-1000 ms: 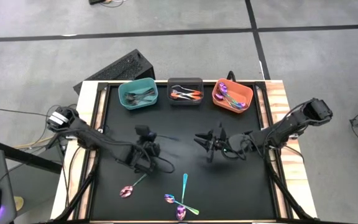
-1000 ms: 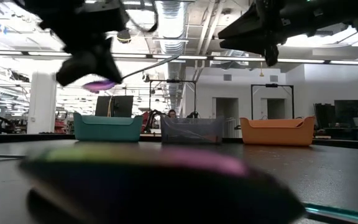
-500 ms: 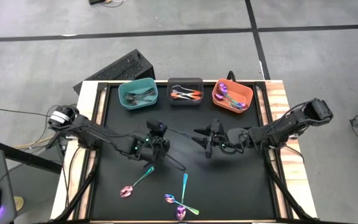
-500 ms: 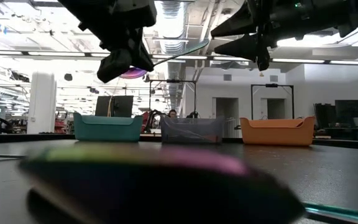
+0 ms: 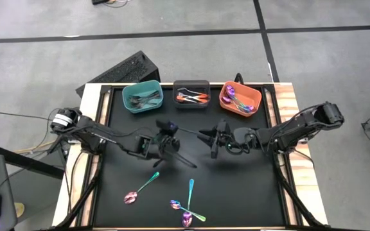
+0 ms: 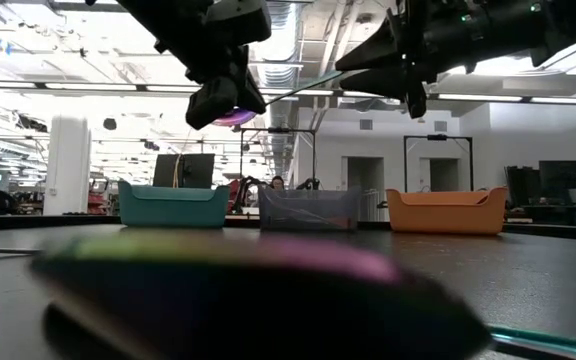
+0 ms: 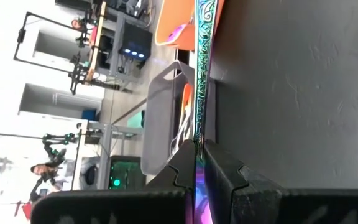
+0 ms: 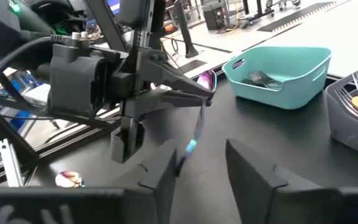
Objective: Sort silverware by color (type)
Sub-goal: Put the blue spoon into the orange bin
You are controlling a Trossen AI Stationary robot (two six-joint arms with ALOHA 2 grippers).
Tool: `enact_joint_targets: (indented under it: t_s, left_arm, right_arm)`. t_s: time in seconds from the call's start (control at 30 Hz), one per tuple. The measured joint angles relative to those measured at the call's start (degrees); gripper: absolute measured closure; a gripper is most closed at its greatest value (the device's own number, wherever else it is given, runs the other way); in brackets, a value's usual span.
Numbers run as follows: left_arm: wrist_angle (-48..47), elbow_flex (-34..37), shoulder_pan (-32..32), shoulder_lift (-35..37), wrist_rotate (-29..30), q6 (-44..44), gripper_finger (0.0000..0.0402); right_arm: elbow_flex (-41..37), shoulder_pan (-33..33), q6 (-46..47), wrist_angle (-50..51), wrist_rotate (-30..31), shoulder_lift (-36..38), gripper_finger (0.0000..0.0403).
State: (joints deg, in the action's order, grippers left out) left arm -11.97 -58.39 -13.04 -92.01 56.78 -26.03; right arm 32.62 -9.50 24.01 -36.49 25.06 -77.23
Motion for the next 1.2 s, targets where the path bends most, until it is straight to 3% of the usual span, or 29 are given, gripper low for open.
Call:
enact_joint_targets:
  t_s: [0.13, 0.3, 0.47, 0.63, 0.83, 1.0, 1.2]
  left_arm:
    - [1.5, 0.0, 0.5, 0.0, -0.6, -1.4, 0.0401]
    - [1.4, 0.0, 0.5, 0.0, -0.7, -0.7, 0.0397]
    - [1.9, -0.1, 0.5, 0.0, -0.6, 2.8, 0.0355]
    - [-1.9, -0.1, 0.4, 0.0, 2.7, 8.5, 0.0285]
    - [-14.0, -0.1, 0.9, 0.0, 4.0, 22.1, 0.0228]
    - [-25.6, -0.1, 1.8, 0.0, 4.2, 35.1, 0.0219]
    - [-29.3, -0.1, 1.8, 0.0, 4.1, 42.2, 0.0219]
  right_arm:
    - [0.0, 0.7, 0.0, 0.0, -0.3, 0.0, 0.0293]
    - [0.0, 1.0, -1.2, 0.7, 0.5, 0.0, 0.0385]
    - [0.0, 1.2, -2.9, 2.9, 4.7, 0.9, 0.0395]
    - [0.1, 1.3, -3.0, 11.7, 19.3, 6.1, 0.0396]
    - [0.1, 0.2, 1.5, 34.0, 35.1, 18.8, 0.0397]
    - [-0.2, 2.0, 17.7, 57.9, 36.7, 28.7, 0.0397]
    - [-3.8, 2.3, 29.5, 67.2, 38.4, 33.5, 0.0397]
